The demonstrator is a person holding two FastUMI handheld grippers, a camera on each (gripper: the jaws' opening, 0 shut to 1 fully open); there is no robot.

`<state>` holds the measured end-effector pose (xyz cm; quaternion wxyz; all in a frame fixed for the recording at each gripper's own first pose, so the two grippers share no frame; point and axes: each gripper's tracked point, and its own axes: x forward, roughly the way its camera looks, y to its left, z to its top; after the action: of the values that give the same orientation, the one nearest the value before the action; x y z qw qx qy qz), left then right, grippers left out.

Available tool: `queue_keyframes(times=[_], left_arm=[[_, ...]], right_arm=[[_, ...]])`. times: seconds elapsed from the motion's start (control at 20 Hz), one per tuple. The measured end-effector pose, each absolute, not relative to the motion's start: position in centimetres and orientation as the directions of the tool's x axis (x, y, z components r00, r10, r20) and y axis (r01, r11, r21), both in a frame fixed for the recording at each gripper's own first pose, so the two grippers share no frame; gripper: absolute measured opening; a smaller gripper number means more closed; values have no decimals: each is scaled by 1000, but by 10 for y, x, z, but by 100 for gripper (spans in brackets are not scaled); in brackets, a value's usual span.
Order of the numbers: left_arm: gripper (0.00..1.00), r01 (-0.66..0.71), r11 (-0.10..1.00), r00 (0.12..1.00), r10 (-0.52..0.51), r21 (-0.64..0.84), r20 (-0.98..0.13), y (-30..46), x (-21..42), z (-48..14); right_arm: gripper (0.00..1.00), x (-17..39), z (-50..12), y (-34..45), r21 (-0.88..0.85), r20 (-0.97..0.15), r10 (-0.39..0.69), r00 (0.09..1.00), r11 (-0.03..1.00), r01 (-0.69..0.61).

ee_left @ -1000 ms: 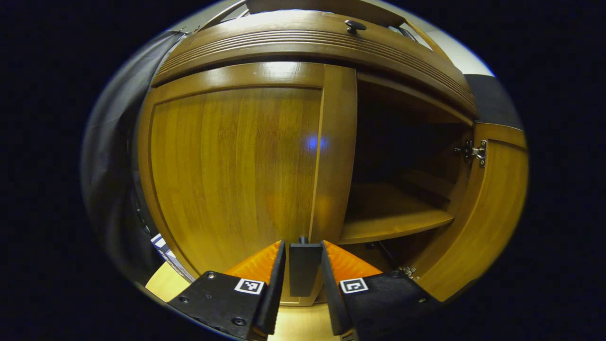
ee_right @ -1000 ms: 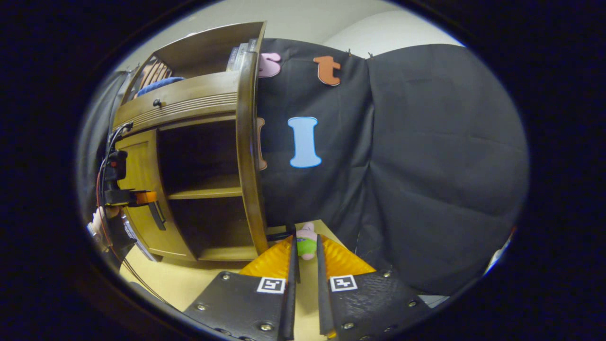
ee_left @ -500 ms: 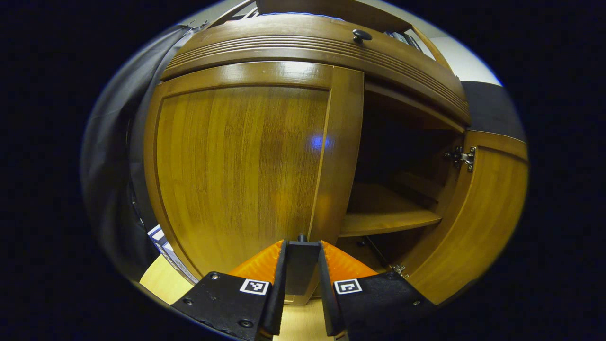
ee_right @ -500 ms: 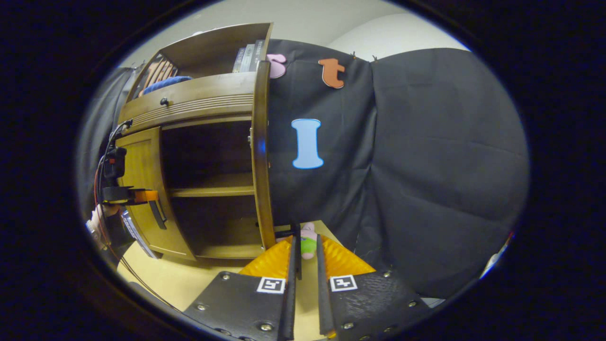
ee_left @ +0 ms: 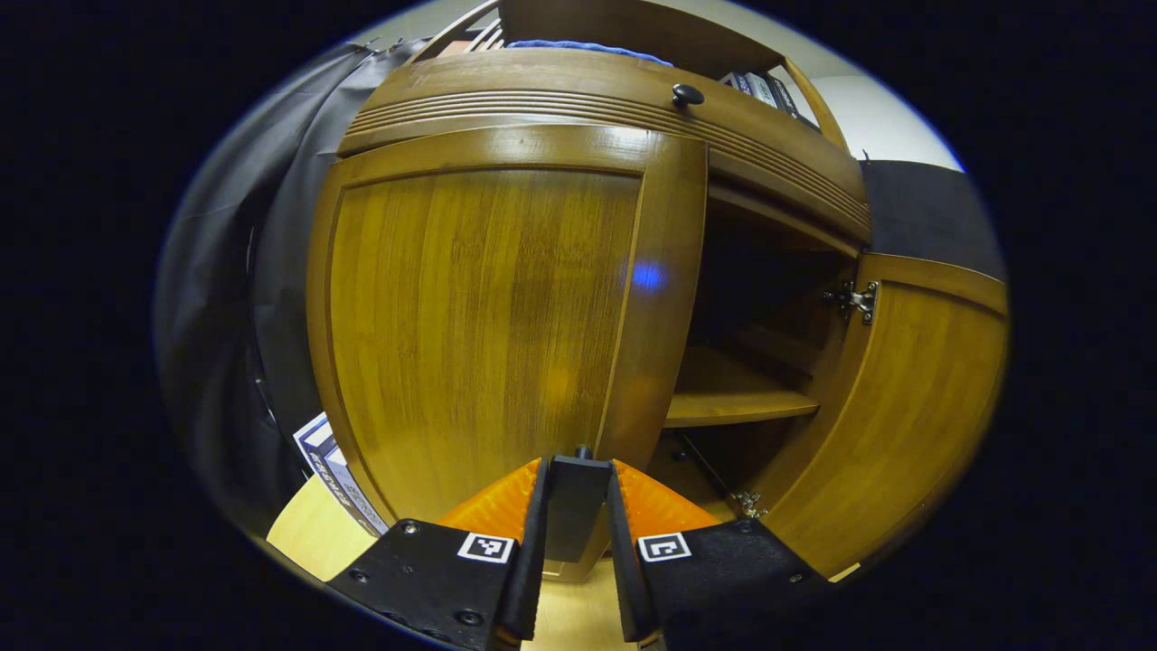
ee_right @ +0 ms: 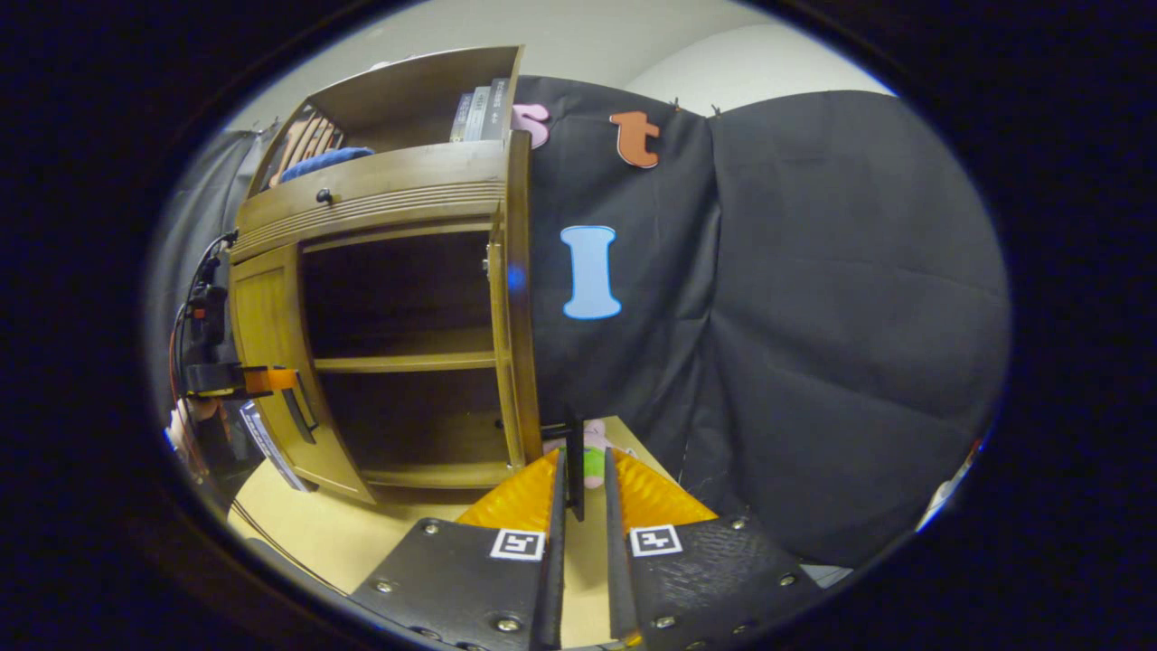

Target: Open the right door of the double-door shoe cabinet with the right hand, and open the left door with the left hand.

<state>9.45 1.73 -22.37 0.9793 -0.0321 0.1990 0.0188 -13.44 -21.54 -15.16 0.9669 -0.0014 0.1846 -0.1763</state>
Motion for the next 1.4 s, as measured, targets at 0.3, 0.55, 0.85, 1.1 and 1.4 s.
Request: queue_keyframes(times=[0.3, 0.55, 0.85, 1.1, 1.4], left_arm=[[36, -49, 996, 920, 19, -68, -392, 21, 77, -219], [36, -60, 995, 919, 25, -77, -393, 25, 62, -216], [36, -79, 992, 918, 35, -96, -394, 33, 44, -211], [36, -105, 988, 918, 54, -110, -393, 40, 29, -207], [31, -143, 978, 918, 74, -151, -390, 50, 8, -202]], right_arm=[[20, -136, -153, -201, -64, -367, -313, 876, 948, 312], [20, -134, -156, -187, -64, -376, -279, 884, 959, 276], [20, -131, -160, -171, -59, -388, -232, 892, 972, 227], [20, -126, -163, -152, -53, -396, -181, 900, 983, 174], [20, -117, -167, -132, -44, -408, -113, 906, 994, 104]])
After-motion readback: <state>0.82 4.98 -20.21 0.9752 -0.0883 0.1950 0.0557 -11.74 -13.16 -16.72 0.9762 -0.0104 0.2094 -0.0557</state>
